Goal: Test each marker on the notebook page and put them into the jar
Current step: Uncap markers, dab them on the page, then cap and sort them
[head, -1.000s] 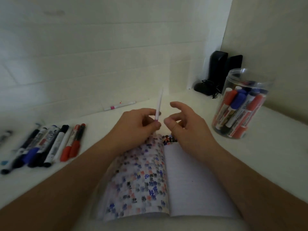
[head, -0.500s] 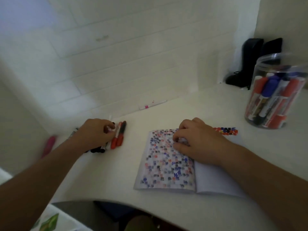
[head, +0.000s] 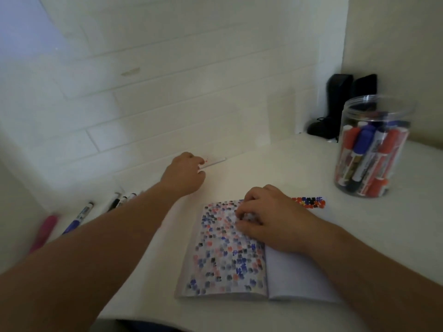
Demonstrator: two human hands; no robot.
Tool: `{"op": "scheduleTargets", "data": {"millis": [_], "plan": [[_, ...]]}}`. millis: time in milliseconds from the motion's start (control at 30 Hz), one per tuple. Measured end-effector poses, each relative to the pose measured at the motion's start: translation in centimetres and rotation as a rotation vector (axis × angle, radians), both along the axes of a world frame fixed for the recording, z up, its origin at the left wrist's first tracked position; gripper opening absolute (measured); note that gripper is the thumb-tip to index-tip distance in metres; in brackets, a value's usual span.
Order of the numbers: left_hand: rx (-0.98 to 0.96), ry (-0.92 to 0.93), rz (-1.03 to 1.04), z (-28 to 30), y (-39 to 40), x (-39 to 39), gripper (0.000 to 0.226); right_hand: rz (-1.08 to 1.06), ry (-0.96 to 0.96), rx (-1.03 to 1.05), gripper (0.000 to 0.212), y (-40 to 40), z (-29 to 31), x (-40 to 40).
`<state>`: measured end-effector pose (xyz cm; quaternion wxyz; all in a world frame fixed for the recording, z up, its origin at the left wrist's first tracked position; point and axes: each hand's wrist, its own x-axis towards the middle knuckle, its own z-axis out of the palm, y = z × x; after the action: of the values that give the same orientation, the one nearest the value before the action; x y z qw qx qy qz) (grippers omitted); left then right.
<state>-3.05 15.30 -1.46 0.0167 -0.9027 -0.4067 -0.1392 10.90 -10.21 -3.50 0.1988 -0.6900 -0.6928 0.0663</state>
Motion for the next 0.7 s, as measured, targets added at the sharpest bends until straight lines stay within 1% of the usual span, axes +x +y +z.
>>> {"op": "scheduleTargets", "data": {"millis": [67,133,267,367,400,433,467,500,533,567,600,633,700], "plan": [[-0.064,0.071,0.056,-0.6,1.2,1.8,0.051,0.014,-0.006,-0.001,0.037,-0.1,0.0,0.2],[-0.1,0.122,0.103,-1.3,2.3,2.8,0.053,0.025,-0.017,0.01,0.039,-0.2,-0.1,0.4],[-0.014,0.088,0.154,-2.7,3.6,3.9,0.035,0.04,-0.04,0.043,0.039,-0.1,-0.5,0.7],[0.076,0.12,0.164,-2.9,3.4,3.8,0.029,0.04,-0.002,0.063,0.037,0.0,-0.6,0.9],[0.096,0.081,0.131,-2.6,2.8,4.0,0.028,0.04,0.015,0.061,0.036,0.0,-0.7,1.0],[0.076,-0.006,0.079,-2.0,1.5,4.5,0.027,0.04,0.029,0.064,0.036,0.1,-0.7,1.1],[0.001,-0.139,0.015,-1.3,-0.1,5.2,0.026,0.032,0.053,0.082,0.035,0.2,-0.7,1.2],[-0.122,-0.293,-0.063,-0.5,-2.3,5.8,0.023,0.005,0.103,0.108,0.035,0.3,-0.7,1.3],[-0.27,-0.426,-0.162,0.2,-4.6,6.4,0.019,-0.048,0.201,0.139,0.035,0.3,-0.5,1.5],[-0.381,-0.522,-0.277,0.8,-7.0,6.7,0.016,-0.128,0.345,0.171,0.039,0.4,-0.2,1.7],[-0.414,-0.552,-0.395,1.2,-9.2,6.8,0.014,-0.213,0.513,0.206,0.041,0.5,0.1,2.0],[-0.395,-0.529,-0.506,1.4,-11.1,6.6,0.012,-0.288,0.671,0.249,0.041,0.6,0.5,2.2],[-0.361,-0.455,-0.674,1.0,-13.7,6.2,0.011,-0.381,0.857,0.35,0.042,0.7,1.0,3.0]]}}
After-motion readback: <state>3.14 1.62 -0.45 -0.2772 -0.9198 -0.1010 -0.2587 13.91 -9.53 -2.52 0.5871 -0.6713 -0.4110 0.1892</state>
